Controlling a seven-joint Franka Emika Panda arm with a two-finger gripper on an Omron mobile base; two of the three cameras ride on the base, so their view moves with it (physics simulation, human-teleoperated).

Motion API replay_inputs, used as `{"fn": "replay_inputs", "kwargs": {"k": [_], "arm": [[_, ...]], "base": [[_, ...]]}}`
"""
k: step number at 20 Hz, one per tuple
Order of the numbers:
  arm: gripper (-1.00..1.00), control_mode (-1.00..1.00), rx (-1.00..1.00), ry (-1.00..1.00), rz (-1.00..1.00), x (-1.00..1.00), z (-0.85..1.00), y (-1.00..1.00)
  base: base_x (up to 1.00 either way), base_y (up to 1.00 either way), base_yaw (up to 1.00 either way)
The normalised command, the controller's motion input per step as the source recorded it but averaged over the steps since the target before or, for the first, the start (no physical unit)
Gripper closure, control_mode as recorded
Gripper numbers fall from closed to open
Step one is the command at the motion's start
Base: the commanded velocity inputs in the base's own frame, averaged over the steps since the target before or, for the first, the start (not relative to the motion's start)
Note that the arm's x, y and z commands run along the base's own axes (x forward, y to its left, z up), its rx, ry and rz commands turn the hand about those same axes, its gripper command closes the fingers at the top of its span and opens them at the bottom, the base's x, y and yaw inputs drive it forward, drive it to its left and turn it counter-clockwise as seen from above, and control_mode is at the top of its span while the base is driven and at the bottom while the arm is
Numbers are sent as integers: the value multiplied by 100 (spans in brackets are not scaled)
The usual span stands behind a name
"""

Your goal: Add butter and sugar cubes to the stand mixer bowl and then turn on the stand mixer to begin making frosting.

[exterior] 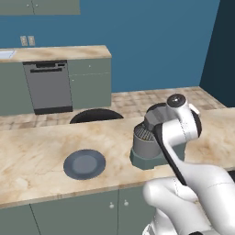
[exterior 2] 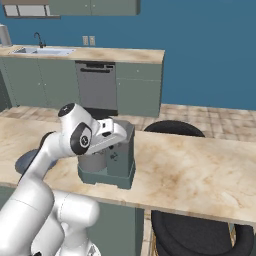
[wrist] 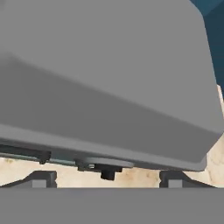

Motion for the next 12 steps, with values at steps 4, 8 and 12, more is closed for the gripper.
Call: {"fn": "replay_inputs", "kwargs": {"k": [4,8,12], "arm": [[-100,-100,0,-14,0,0,-6,3],[-100,-100,0,-5,-2,13,0,10],[-100,-100,0,0,-2,39,0,2]], "base": [[0,0,0],[0,0,0],[0,0,0]]}}
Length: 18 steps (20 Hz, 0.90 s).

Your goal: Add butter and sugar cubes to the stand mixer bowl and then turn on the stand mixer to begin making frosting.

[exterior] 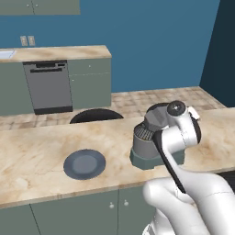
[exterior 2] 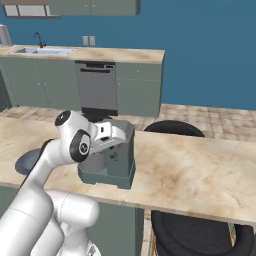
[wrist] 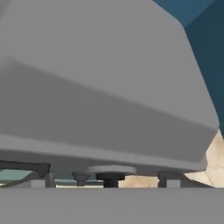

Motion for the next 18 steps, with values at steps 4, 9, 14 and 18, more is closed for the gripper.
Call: {"fn": "replay_inputs", "kwargs": {"k": [4,9,14,18], "arm": [[-100,-100,0,0,-2,49,0,0],[-100,-100,0,0,-2,31,-1,1],[100,-100,0,0,-1,18,-12,17],[100,-100,0,-2,0,10,-12,12]], "base": [[0,0,0],[0,0,0],[0,0,0],[0,0,0]]}}
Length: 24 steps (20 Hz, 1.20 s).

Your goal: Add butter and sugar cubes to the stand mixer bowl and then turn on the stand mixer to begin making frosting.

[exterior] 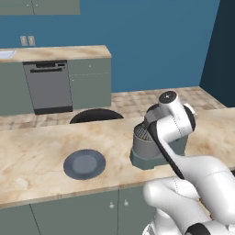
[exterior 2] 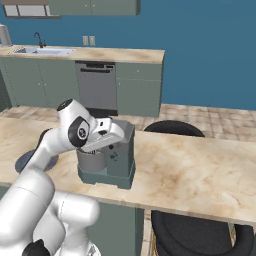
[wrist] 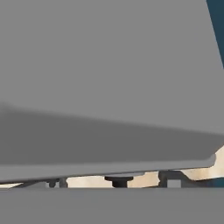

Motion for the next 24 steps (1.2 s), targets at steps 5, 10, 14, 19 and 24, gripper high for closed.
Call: {"fn": "replay_inputs", "kwargs": {"k": [5,10,14,19,24], "arm": [[100,-100,3,-7,0,6,-1,0],[100,-100,11,-4,0,23,0,0],[100,-100,21,0,0,48,0,0],[100,-100,22,0,0,48,0,0],[100,-100,19,0,0,27,-12,0]], "base": [[0,0,0],[0,0,0],[0,0,0],[0,0,0],[0,0,0]]}}
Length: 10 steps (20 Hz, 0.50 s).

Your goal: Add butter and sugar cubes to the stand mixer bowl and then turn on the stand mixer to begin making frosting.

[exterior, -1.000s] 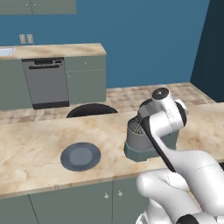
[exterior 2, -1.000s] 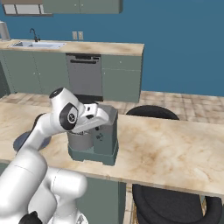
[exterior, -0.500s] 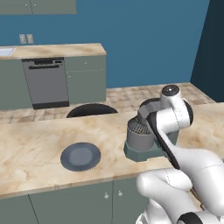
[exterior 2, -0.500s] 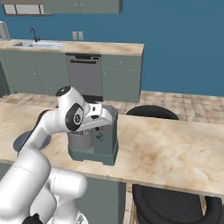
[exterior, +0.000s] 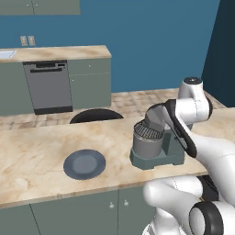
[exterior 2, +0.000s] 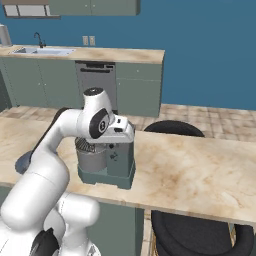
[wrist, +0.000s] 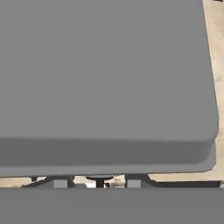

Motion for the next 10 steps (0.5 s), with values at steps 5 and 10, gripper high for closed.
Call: {"fn": "replay_inputs", "kwargs": {"k": [5,10], "arm": [[100,-100,18,0,0,0,-57,0],[100,-100,21,0,0,0,-56,0]], "base": [[0,0,0],[0,0,0]]}}
